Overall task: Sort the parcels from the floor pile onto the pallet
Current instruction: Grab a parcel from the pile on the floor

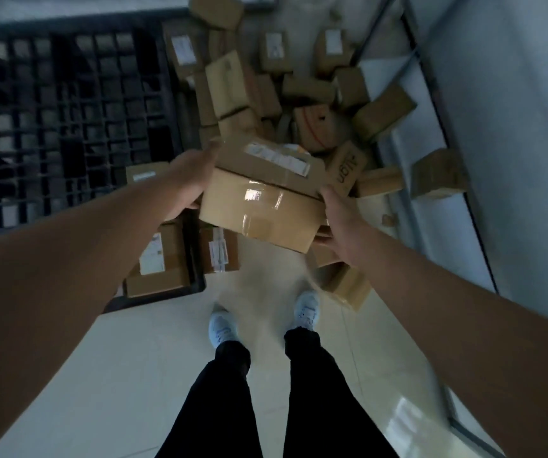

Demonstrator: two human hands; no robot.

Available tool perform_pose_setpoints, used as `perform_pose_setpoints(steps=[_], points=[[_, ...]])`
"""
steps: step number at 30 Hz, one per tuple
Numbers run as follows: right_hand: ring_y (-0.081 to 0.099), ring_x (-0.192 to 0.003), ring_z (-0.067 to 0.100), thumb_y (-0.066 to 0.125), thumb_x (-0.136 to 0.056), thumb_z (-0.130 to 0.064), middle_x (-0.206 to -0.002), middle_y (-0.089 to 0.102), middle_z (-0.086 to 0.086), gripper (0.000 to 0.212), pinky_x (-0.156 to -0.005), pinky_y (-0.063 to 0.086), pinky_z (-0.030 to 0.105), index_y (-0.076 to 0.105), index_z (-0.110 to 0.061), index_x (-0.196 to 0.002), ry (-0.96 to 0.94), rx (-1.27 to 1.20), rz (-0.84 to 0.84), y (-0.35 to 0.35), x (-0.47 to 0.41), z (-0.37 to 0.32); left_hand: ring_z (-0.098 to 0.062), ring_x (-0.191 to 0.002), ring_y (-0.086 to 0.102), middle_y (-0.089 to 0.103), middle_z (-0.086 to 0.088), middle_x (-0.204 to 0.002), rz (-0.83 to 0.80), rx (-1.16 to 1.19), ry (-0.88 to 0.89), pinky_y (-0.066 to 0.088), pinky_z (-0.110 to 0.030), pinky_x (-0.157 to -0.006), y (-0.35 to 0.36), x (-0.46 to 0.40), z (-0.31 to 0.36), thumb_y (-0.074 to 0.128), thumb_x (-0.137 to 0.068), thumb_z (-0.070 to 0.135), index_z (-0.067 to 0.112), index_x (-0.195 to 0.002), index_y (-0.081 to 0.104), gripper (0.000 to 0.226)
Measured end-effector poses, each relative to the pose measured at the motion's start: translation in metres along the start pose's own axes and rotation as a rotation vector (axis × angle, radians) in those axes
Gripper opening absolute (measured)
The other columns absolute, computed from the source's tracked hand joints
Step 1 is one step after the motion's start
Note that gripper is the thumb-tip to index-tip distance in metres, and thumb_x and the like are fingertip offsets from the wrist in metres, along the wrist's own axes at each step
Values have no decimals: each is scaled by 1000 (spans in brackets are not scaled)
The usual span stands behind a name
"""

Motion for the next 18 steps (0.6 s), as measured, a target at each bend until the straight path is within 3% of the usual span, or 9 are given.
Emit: perform_pose_setpoints(steps=[2,5,9,12,14,18], points=[[66,-110,31,53,-104,-47,-127,64,13,47,-95,60,50,47,-22,-143,-51,-19,-34,-2,37,-22,-27,-101,71,72,-8,-111,34,-48,62,57,-48,-90,-22,36,32,52,-101,53,20,-128,57,43],[69,-106,31,56,-102,-41,-125,65,14,44,-87,64,46,46,-19,-139,-141,55,-50,-5,89,-51,-26,-99,69,69,-7,-109,75,-66,130,57,-46,-87,-46,92,69,55,-102,42,20,-123,56,31],[72,-95,29,65,-87,-37,-115,62,14,61,-72,66,43,31,-21,-134,-325,126,-66,-12,170,-95,-27,-96,69,71,-8,-105,129,-79,206,56,-44,-88,-73,179,102,49,-102,30,24,-107,60,14],[73,-95,30,71,-70,-42,-112,63,12,86,-81,65,50,24,-25,-140,-420,204,-99,-14,215,-118,-31,-99,68,69,-11,-110,191,-58,240,55,-52,-94,-89,229,113,51,-99,22,22,-111,58,14],[70,-96,29,74,-68,-47,-110,60,7,85,-81,63,51,25,-27,-135,-518,287,-94,-18,245,-130,-32,-99,68,69,-11,-108,228,-54,285,55,-55,-94,-96,267,114,53,-96,20,22,-108,58,14],[59,-95,16,80,-77,-47,-110,51,-2,80,-68,52,32,25,-28,-132,-739,399,-101,-24,298,-147,-31,-101,67,67,-11,-109,331,-58,343,58,-54,-92,-112,327,105,60,-90,16,18,-120,57,31]])
Point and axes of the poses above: each hand's wrist, its own x-axis away from the middle knuckle, its own y-axis out of the palm, z = x × y, the point moved 9 cm from there along -x, towards the middle knuckle
